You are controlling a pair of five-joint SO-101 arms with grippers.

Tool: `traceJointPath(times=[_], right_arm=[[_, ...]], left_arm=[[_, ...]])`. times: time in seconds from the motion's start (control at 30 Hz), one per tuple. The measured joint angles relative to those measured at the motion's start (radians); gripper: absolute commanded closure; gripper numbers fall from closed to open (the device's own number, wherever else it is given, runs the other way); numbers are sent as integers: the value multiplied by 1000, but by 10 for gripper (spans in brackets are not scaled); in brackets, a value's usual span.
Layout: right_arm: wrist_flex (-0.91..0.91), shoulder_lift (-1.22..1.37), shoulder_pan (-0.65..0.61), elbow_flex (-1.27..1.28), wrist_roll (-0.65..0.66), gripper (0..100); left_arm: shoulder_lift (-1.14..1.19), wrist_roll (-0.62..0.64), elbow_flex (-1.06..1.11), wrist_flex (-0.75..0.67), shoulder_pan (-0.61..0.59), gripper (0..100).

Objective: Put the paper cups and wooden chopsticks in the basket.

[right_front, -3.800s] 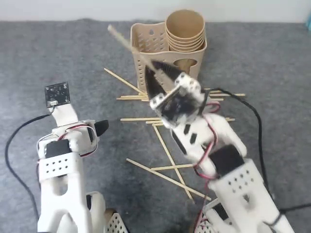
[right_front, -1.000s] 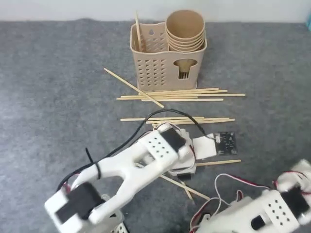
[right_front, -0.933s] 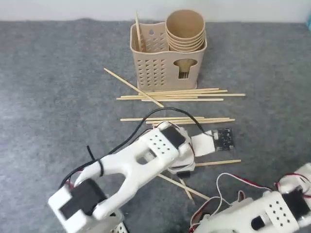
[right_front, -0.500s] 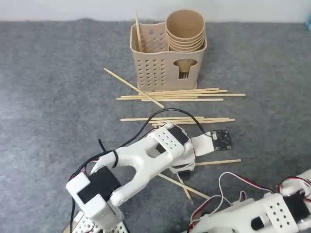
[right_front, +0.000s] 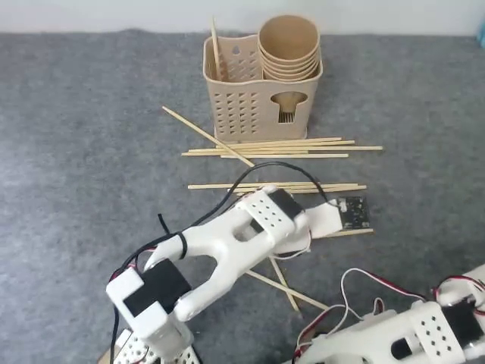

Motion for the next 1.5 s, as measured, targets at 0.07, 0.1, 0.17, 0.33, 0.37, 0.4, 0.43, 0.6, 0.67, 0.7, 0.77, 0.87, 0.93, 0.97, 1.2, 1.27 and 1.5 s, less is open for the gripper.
traceJointPath(times=[0.07,0.1,0.17,0.33,0.37,0.4,0.43,0.6,0.67,0.7,0.77,0.87,0.93,0.97,1.2,1.27,1.5], right_arm=[[0,0,0,0,0,898],[0,0,0,0,0,898],[0,-2,0,0,0,898],[0,-11,0,0,0,898],[0,-11,0,0,0,897],[0,-11,0,0,0,896],[0,-11,0,0,0,896],[0,-11,0,0,0,897],[0,-11,0,0,0,897],[0,-11,0,0,0,897],[0,-11,0,0,0,897],[0,-11,0,0,0,898],[0,-11,0,0,0,898],[0,-11,0,0,0,898],[0,-11,0,0,0,898],[0,-11,0,0,0,898],[0,-11,0,0,0,896]], left_arm=[[0,3,-37,44,0,970],[0,12,-52,63,0,970],[-2,28,-71,98,0,970],[-132,34,-72,160,0,969],[-173,37,-64,163,0,967],[-213,38,-48,164,-5,964],[-252,35,-29,164,-11,953],[-333,37,83,60,-41,774],[-333,40,127,-2,-48,740],[-325,37,140,-26,-48,739],[-292,35,143,-64,-48,754],[-215,35,143,-120,-49,799],[-163,17,143,-150,-49,818],[-137,-5,143,-164,-49,826],[-9,-35,141,-261,-49,927],[-6,-40,141,-252,-46,995],[-3,-41,141,-190,-40,987]])
